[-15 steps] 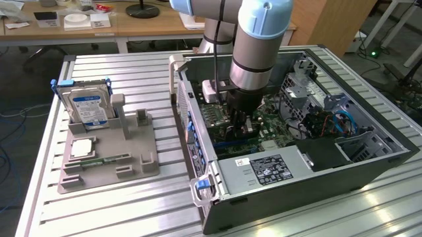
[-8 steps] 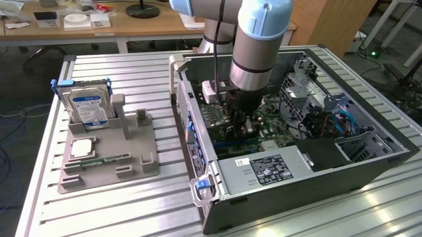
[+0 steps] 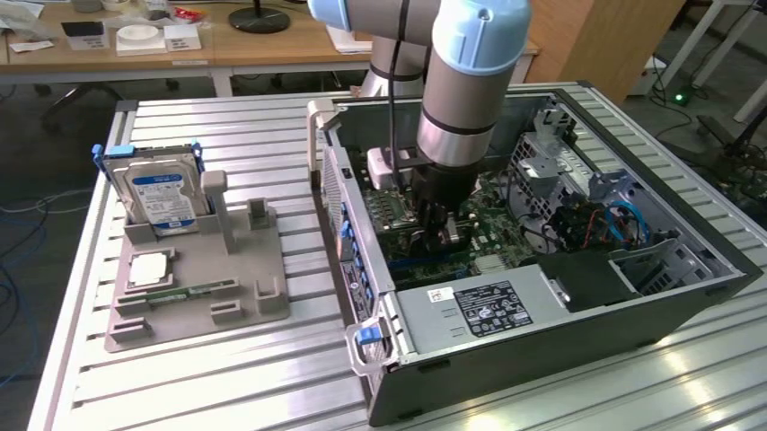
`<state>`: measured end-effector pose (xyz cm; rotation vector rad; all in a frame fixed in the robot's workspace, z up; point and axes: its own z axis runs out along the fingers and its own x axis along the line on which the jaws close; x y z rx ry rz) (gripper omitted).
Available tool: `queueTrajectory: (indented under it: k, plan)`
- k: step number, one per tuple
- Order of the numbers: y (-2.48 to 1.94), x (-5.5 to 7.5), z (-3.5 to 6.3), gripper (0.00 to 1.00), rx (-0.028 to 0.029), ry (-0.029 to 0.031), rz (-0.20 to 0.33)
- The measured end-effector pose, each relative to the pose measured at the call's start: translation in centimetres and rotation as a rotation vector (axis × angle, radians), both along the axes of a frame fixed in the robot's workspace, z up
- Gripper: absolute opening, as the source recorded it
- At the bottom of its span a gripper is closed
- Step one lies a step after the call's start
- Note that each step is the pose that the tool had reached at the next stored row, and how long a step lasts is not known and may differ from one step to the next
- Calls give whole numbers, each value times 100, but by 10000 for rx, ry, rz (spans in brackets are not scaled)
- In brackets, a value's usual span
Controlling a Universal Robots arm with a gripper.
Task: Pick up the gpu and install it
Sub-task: 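Insert the gpu into the slot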
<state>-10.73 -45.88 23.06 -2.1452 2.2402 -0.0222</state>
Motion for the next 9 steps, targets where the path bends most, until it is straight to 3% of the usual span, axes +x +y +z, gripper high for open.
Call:
queueTrajectory:
  k: [9]
  plan:
    - [0, 0, -4, 27, 3, 0, 3]
